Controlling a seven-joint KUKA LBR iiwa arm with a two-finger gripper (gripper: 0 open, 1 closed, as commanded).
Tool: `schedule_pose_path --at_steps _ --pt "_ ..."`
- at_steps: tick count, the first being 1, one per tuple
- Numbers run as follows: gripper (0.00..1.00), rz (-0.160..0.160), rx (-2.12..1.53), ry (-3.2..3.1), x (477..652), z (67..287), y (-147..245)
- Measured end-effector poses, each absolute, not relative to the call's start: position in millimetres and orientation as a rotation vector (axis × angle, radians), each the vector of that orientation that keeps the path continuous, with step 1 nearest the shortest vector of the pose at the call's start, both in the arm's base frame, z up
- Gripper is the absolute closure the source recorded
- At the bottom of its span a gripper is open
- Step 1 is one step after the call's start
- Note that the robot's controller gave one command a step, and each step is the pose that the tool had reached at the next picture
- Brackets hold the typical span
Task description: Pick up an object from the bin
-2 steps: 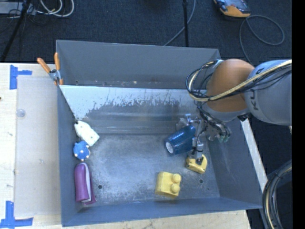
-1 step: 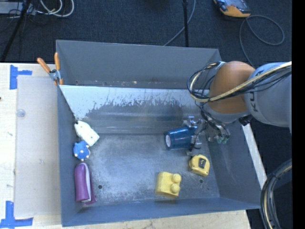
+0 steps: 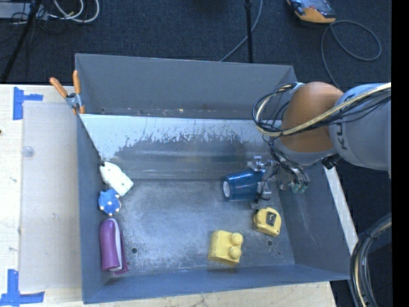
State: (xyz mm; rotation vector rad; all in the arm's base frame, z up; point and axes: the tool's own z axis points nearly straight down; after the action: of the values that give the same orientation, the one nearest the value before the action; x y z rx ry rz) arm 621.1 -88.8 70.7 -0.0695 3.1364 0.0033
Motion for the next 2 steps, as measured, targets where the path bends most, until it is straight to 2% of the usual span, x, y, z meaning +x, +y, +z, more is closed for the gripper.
schedule_pose_path --at_steps 2 --pt "1.0 0.004 -0.072 3.139 620.3 81.1 -88.4"
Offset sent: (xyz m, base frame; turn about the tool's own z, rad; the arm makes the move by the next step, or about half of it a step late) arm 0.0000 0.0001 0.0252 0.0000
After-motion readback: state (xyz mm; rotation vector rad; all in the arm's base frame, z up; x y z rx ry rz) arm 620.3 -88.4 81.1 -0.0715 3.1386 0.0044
